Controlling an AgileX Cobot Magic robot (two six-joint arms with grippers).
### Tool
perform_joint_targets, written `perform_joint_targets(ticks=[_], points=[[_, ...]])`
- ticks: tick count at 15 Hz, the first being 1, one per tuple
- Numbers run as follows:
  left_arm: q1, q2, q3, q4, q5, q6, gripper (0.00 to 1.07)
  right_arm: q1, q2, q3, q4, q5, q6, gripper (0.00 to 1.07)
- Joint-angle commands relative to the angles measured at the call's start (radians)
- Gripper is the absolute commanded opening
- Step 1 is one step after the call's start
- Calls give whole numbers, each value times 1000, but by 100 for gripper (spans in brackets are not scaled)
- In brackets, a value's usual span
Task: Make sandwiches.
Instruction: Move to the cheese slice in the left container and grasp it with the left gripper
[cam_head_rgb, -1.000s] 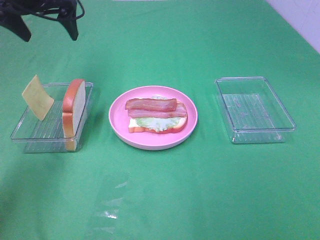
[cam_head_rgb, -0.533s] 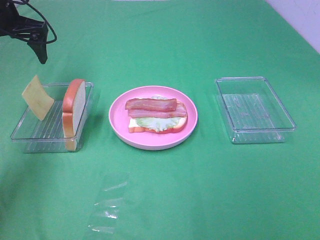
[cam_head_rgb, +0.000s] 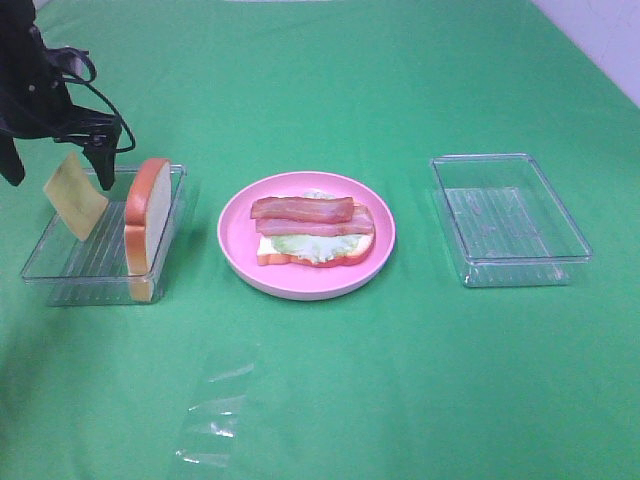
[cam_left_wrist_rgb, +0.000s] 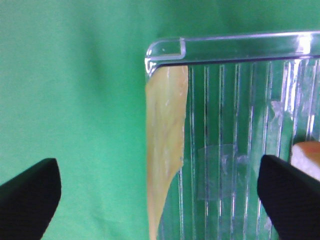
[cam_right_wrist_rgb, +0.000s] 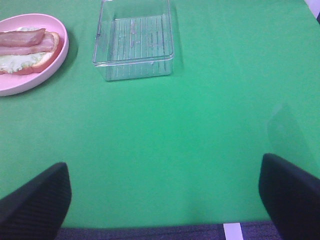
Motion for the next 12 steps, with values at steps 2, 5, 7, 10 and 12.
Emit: perform_joint_targets(ticks=[2, 5, 7, 10, 12], points=[[1, 16, -9, -4, 82, 2, 101, -1, -27, 2, 4, -6, -9, 98], [1, 16, -9, -4, 82, 3, 90, -1, -27, 2, 4, -6, -9, 98], [1, 16, -9, -4, 82, 6, 71, -1, -27, 2, 4, -6, -9, 98], [1, 16, -9, -4, 81, 6, 56, -1, -27, 2, 4, -6, -9, 98], [1, 16, -9, -4, 82, -9, 56, -1, -27, 2, 4, -6, -9, 98]])
